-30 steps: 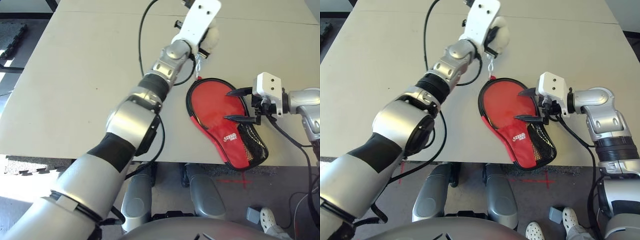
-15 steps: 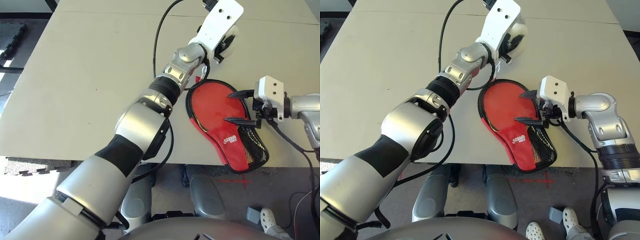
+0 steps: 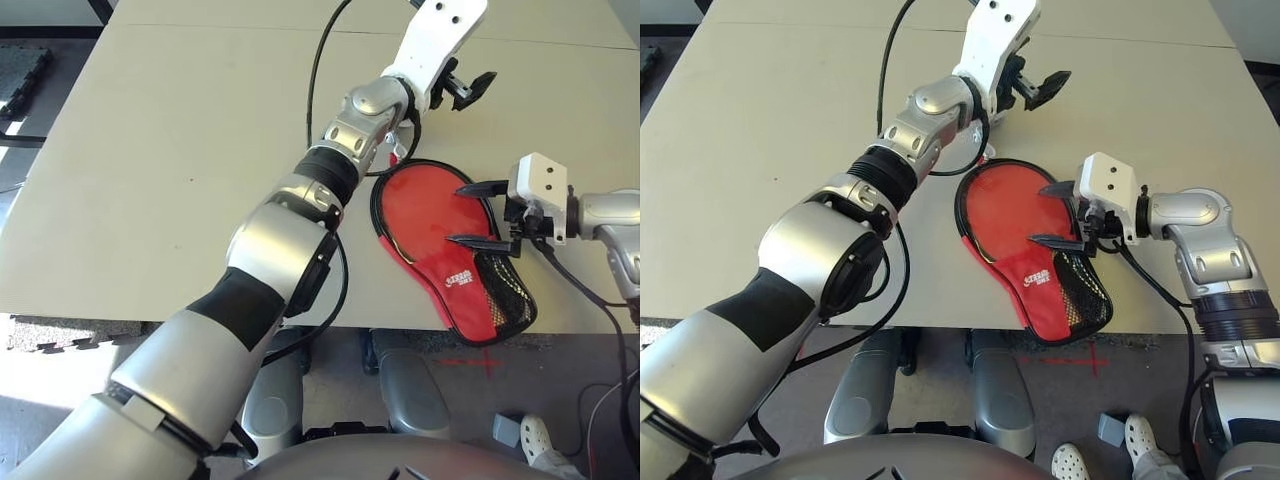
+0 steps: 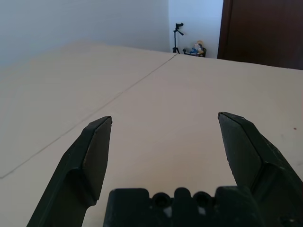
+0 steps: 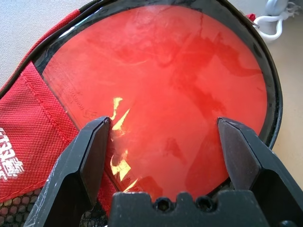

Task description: Store the ping-pong paddle in its case and zip it.

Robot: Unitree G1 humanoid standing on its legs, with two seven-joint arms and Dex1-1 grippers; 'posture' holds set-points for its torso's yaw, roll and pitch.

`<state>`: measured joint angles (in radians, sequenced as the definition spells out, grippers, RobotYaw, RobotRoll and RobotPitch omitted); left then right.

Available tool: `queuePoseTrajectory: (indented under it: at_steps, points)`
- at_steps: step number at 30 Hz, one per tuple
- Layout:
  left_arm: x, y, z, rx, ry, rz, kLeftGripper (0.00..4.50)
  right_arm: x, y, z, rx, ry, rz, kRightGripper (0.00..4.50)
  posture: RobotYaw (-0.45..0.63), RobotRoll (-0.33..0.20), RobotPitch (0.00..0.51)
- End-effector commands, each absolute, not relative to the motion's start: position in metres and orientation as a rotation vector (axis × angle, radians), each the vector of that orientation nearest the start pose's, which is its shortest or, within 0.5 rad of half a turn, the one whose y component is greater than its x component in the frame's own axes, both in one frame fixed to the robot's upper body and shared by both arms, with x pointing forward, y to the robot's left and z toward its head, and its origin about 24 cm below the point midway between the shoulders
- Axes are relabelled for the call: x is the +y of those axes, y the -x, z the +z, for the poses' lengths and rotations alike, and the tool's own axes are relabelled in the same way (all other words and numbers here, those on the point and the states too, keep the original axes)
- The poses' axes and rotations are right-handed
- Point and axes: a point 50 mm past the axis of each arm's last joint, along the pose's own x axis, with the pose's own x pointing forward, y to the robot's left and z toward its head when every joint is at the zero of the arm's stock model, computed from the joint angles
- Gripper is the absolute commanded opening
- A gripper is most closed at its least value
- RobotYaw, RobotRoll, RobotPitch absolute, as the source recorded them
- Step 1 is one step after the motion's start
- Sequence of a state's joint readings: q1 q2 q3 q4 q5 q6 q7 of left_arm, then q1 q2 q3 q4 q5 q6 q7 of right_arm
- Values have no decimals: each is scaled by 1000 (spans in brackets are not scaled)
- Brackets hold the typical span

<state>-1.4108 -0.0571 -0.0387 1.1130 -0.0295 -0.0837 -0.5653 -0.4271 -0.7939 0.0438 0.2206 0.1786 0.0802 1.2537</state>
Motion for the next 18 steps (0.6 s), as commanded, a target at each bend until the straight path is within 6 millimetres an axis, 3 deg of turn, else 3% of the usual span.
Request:
queuePoseTrajectory:
  at_steps: [1, 5, 10, 13, 18]
  points:
    - [3, -390, 241, -222, -331, -995, 4483, -252, -280, 86, 532, 544, 1133, 4500, -31, 0, 300]
    - [40, -376, 222, -175, -392, -1044, 4483, -253, -284, 86, 530, 523, 1111, 4500, -23, 0, 303]
    - [69, -335, 197, -90, -436, -1146, 4483, -255, -287, 87, 529, 495, 1082, 4500, -7, 0, 309]
    - [73, -312, 186, -42, -432, -1174, 4483, -255, -290, 87, 531, 480, 1067, 4500, 10, 0, 313]
    - [63, -291, 176, 2, -397, -1201, 4483, -255, -293, 88, 534, 461, 1043, 4500, 20, 0, 315]
